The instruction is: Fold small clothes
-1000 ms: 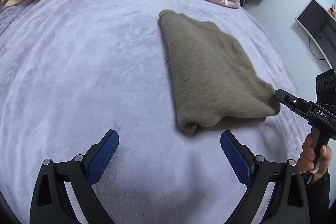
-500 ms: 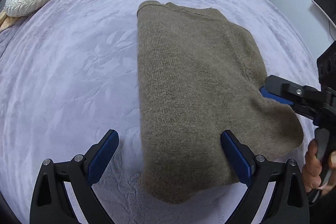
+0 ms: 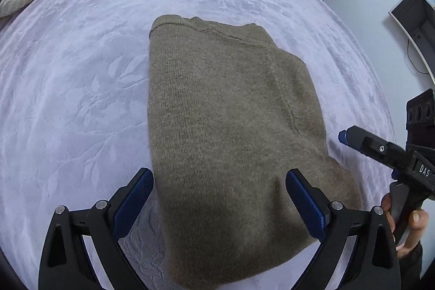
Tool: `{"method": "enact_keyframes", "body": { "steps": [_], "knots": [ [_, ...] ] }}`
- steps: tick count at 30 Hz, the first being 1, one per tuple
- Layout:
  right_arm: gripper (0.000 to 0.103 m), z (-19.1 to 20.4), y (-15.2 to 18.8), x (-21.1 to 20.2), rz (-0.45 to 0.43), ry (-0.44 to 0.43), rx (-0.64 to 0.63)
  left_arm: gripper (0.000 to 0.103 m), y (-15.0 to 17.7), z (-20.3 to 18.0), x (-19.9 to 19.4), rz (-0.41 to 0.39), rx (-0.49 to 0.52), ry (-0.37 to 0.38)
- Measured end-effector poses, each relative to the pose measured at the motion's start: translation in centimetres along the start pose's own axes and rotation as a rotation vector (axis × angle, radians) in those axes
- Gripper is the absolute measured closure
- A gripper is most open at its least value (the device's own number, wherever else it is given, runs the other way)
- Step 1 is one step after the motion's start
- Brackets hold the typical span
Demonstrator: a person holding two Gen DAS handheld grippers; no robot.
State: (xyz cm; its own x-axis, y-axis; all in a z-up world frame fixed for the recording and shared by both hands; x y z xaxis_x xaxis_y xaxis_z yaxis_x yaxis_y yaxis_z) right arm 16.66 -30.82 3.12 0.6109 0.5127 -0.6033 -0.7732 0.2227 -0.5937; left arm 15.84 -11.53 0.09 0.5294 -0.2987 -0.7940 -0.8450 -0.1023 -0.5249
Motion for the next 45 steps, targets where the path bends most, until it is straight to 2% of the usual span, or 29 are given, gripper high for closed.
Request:
{"method": "enact_keyframes", "body": {
  "steps": [4, 7, 9, 18, 20, 22, 23, 24, 25, 26, 28, 34, 45],
  "knots": [
    [0.018, -1.6, 0.3, 1.7, 0.063, 0.01, 0.059, 0.001, -0.2, 0.7, 2.6, 0.089, -0.041, 0.06],
    [0.018, -2.6, 1.0, 3.6, 0.109, -0.014, 0.123, 0.001, 0.1, 2.1, 4.9, 0.158, -0.142, 0.134],
    [0.018, -3.2, 1.4, 5.0, 0.137, 0.003, 0.147, 0.001, -0.2, 2.5, 5.4, 0.167, -0.182, 0.172],
    [0.016, -3.5, 1.1, 7.2, 0.172, -0.027, 0.165, 0.001, -1.5, 2.3, 6.7, 0.223, -0.153, 0.257],
    [0.016, -3.3, 1.2, 7.5, 0.173, -0.027, 0.158, 0.002, -1.6, 2.1, 6.8, 0.223, -0.129, 0.25],
    [0.018, -2.9, 1.4, 7.7, 0.176, -0.028, 0.129, 0.027, -1.9, 1.4, 6.7, 0.215, -0.079, 0.236],
    [0.032, -2.5, 1.5, 7.8, 0.184, -0.028, 0.105, 0.03, -2.0, 1.2, 6.5, 0.21, -0.063, 0.225],
    [0.043, -2.2, 1.8, 8.0, 0.198, -0.037, 0.09, 0.04, -2.1, 1.0, 6.3, 0.206, -0.051, 0.223],
    [0.054, -2.0, 1.9, 8.2, 0.205, -0.046, 0.096, 0.045, -2.2, 0.8, 6.0, 0.202, -0.039, 0.222],
    [0.061, -1.7, 1.8, 8.2, 0.198, -0.041, 0.087, 0.047, -2.5, 0.7, 5.6, 0.199, -0.031, 0.214],
    [0.068, -1.0, 1.5, 7.8, 0.183, -0.028, 0.046, 0.051, -2.6, 0.5, 5.0, 0.199, -0.019, 0.196],
    [0.072, 1.9, 0.7, 5.9, 0.145, -0.007, -0.037, 0.054, -2.3, -1.1, 3.2, 0.17, 0.06, 0.129],
    [0.073, 6.8, 1.2, 2.7, 0.125, 0.015, -0.13, 0.055, -1.0, -1.8, 0.0, 0.193, 0.063, 0.119]
  ]
}}
Point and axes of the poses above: each gripper's, at about its wrist camera, not at the fingertips, and x roughly the way its jaws point, z to its left, y to its underside, the point moved 7 cm from there along x, roughly the way its jaws point, and after that the axes turned 12 degrees about -z, right-handed, at the moved point
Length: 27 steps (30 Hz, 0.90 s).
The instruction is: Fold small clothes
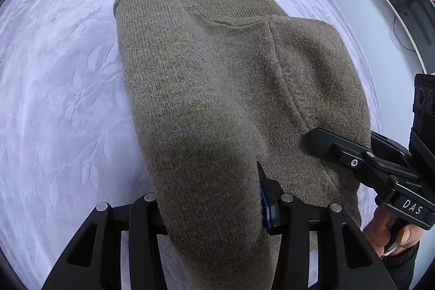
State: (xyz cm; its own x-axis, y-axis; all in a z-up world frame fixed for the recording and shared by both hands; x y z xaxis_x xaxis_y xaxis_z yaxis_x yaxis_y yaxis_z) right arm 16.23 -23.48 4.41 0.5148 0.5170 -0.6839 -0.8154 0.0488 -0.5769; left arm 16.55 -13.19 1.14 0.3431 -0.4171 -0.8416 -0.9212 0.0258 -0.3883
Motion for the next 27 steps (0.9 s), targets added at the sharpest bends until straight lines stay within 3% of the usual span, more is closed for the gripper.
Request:
{"method": "enact_keyframes", "body": {
  "steps": [17, 27],
  "knots": [
    [0.073, 5.1, 6.1, -6.0, -0.016, 0.021, -0.032, 0.055, 5.4, -2.1, -5.0, -0.037, 0.092, -0.052],
    [0.073, 7.4, 9.7, -7.9, -0.031, 0.021, -0.046, 0.055, 7.6, -2.5, -5.5, -0.048, 0.099, -0.072]
  ]
}}
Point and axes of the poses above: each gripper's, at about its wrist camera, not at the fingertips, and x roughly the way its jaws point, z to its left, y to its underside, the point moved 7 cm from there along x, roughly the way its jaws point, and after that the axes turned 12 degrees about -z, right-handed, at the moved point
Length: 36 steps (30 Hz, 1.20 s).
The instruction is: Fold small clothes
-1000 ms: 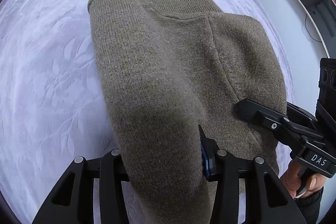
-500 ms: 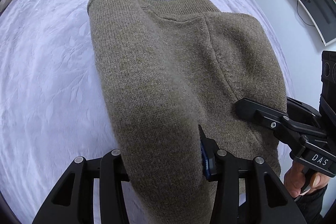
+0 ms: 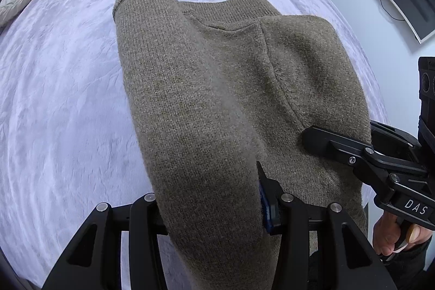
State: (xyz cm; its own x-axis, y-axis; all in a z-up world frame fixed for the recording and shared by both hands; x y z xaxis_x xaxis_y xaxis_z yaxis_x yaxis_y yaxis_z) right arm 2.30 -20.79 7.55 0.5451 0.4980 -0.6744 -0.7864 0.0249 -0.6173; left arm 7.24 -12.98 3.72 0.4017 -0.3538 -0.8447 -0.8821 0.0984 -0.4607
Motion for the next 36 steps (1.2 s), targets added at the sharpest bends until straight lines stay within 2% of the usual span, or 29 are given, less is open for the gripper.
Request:
{"method": "enact_keyframes", "body": {
  "steps": [10, 19, 26, 29, 30, 31, 33, 35, 36],
  "knots": [
    [0.074, 1.5, 2.9, -0.5, 0.015, -0.003, 0.004, 0.055, -1.0, 0.0, 1.7, 0.018, -0.011, -0.002],
    [0.074, 1.6, 4.7, -0.3, 0.034, -0.002, 0.03, 0.055, -1.7, -0.2, 1.6, 0.038, -0.005, 0.004],
    [0.074, 1.2, 5.9, 0.1, 0.051, -0.007, 0.054, 0.053, -1.6, 0.7, 3.7, 0.061, -0.02, -0.013],
    [0.073, 0.2, 6.7, 1.0, 0.071, 0.003, 0.075, 0.032, -2.0, 1.4, 4.2, 0.035, -0.019, -0.054],
    [0.073, -0.3, 6.9, 1.4, 0.078, 0.008, 0.088, 0.021, -2.2, 1.7, 4.2, 0.023, -0.015, -0.077],
    [0.072, -0.9, 7.1, 1.7, 0.083, 0.016, 0.1, 0.014, -2.2, 1.9, 4.4, 0.01, -0.01, -0.103],
    [0.067, -2.3, 7.5, 2.2, 0.093, 0.032, 0.121, 0.013, -2.4, 2.1, 4.5, -0.004, -0.002, -0.108],
    [0.051, -3.6, 7.9, 2.6, 0.096, 0.038, 0.162, 0.013, -2.6, 2.2, 4.4, -0.014, -0.007, -0.114],
    [0.047, -4.1, 7.9, 2.6, 0.095, 0.038, 0.173, 0.013, -2.8, 2.2, 4.2, -0.023, -0.006, -0.124]
  ]
}}
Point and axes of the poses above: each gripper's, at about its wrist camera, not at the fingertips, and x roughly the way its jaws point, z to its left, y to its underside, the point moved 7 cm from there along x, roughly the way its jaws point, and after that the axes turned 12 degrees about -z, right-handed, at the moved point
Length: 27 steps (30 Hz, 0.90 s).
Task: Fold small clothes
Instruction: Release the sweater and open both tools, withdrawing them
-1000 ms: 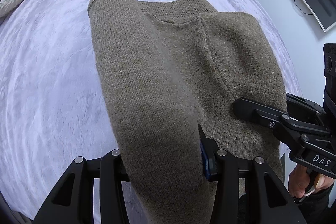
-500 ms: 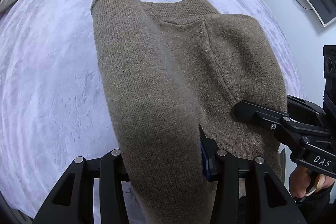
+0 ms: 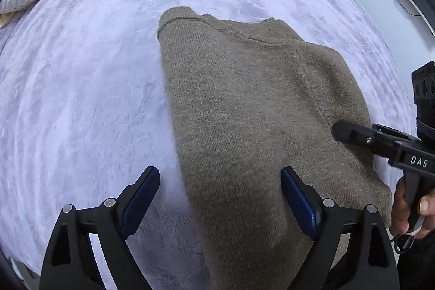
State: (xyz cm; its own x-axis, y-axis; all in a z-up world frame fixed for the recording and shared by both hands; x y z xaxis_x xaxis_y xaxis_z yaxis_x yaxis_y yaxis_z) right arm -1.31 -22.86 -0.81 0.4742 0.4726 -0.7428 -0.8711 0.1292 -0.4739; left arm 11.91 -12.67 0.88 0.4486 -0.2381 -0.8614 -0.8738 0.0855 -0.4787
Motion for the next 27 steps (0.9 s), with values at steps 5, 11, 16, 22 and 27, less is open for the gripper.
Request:
{"method": "enact_keyframes", "body": {
  "steps": [5, 11, 16, 22, 27],
  "knots": [
    [0.044, -0.6, -0.8, -1.7, -0.072, 0.027, -0.006, 0.013, -1.0, -0.6, -2.3, -0.096, 0.07, -0.105],
    [0.042, 3.3, -2.5, -5.0, -0.168, -0.113, -0.129, 0.013, -1.1, -1.0, -2.2, -0.126, 0.139, -0.18],
    [0.041, 3.5, -3.9, -1.0, -0.097, -0.199, -0.07, 0.013, 0.6, -0.1, -0.8, -0.092, 0.12, -0.184],
    [0.041, 1.9, -4.3, 2.4, -0.052, -0.163, -0.026, 0.012, 0.9, -0.4, -1.4, -0.092, 0.12, -0.197],
    [0.041, 4.4, -2.6, -0.1, -0.074, -0.207, -0.171, 0.012, 1.4, -0.2, -2.9, -0.098, 0.128, -0.204]
  ]
}}
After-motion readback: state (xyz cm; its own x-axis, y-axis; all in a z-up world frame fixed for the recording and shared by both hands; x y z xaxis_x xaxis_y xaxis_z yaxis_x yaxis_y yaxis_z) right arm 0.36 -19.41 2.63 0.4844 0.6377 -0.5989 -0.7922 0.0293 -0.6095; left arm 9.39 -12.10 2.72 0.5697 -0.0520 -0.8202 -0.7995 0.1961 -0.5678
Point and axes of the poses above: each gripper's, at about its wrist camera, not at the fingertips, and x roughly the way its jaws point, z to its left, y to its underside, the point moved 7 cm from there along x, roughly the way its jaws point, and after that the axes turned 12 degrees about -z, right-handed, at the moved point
